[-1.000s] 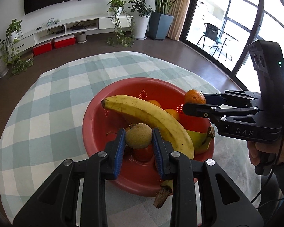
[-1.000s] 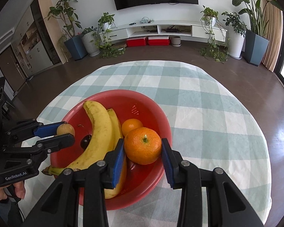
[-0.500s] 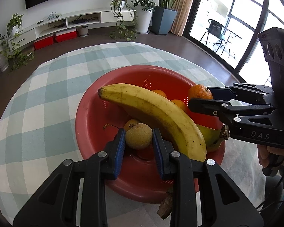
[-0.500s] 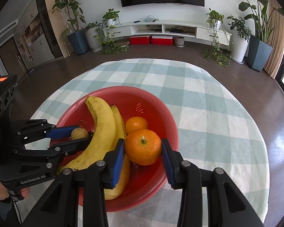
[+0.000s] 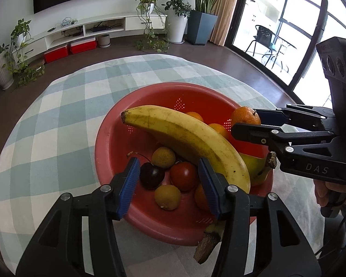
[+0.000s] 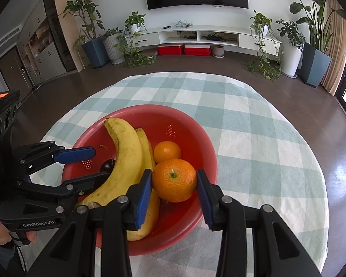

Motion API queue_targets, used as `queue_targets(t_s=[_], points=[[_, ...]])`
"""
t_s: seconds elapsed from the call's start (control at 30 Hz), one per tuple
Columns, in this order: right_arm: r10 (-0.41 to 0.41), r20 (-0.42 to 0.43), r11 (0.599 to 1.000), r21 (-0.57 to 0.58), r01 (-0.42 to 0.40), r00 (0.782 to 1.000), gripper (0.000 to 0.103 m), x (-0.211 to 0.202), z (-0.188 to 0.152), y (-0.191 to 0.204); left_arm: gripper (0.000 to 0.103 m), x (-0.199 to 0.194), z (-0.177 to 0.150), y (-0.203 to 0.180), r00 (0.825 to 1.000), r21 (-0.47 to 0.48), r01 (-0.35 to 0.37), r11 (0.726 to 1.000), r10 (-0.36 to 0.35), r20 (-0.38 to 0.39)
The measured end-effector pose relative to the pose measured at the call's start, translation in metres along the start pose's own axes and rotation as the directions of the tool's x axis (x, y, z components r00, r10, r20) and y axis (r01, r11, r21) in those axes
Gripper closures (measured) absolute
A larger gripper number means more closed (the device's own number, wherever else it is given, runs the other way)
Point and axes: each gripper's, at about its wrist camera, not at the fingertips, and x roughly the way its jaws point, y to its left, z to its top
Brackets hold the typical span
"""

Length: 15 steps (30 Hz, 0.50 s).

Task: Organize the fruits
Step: 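Open both grippers to drop the brown fruit and orange into the bowl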

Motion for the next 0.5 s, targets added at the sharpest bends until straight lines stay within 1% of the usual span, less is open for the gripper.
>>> queue_targets(t_s=[0.03, 0.13, 0.3, 0.33, 0.37, 0.4, 0.43, 0.47, 0.5], points=[[-0.001, 0.003, 1.0, 0.0, 0.001, 1.0, 0.061, -0.001, -0.001, 0.0, 0.044, -0.002, 0.0, -0.001, 1.0, -0.001, -0.007, 1.0, 0.007, 0.005], [0.0, 0.021, 1.0, 0.003, 0.0, 1.0, 0.06, -0.007, -0.002, 0.0, 0.034, -0.009, 0.0, 0.0, 1.0, -0.01, -0.007, 1.0, 0.007, 0.026], [0.002, 0.065, 1.0, 0.022, -0.003, 0.998, 0.057, -0.026, -0.009, -0.002, 0.025, -0.026, -0.001, -0.001, 0.998, -0.019, -0.008, 1.0, 0.009, 0.061], [0.004, 0.078, 1.0, 0.031, -0.006, 0.997, 0.053, -0.032, -0.012, -0.003, 0.023, -0.03, -0.002, -0.002, 0.997, -0.017, -0.006, 1.0, 0.007, 0.073], [0.005, 0.092, 0.999, 0.044, -0.01, 0.996, 0.047, -0.038, -0.016, -0.005, 0.022, -0.036, -0.003, -0.004, 0.996, -0.013, -0.005, 1.0, 0.006, 0.085], [0.01, 0.109, 0.998, 0.063, -0.016, 0.994, 0.043, -0.046, -0.021, -0.006, 0.017, -0.042, -0.005, -0.005, 0.995, -0.01, -0.003, 1.0, 0.003, 0.098], [0.015, 0.128, 0.996, 0.082, -0.026, 0.992, 0.038, -0.054, -0.026, -0.008, 0.011, -0.049, -0.007, -0.007, 0.993, -0.009, 0.0, 1.0, 0.001, 0.115], [0.017, 0.149, 0.995, 0.1, -0.032, 0.989, 0.033, -0.062, -0.033, -0.01, 0.008, -0.056, -0.009, -0.008, 0.991, -0.013, 0.001, 1.0, 0.001, 0.135], [0.015, 0.167, 0.993, 0.114, -0.034, 0.986, 0.031, -0.07, -0.041, -0.011, 0.005, -0.064, -0.012, -0.009, 0.988, -0.021, 0.001, 1.0, 0.002, 0.153]])
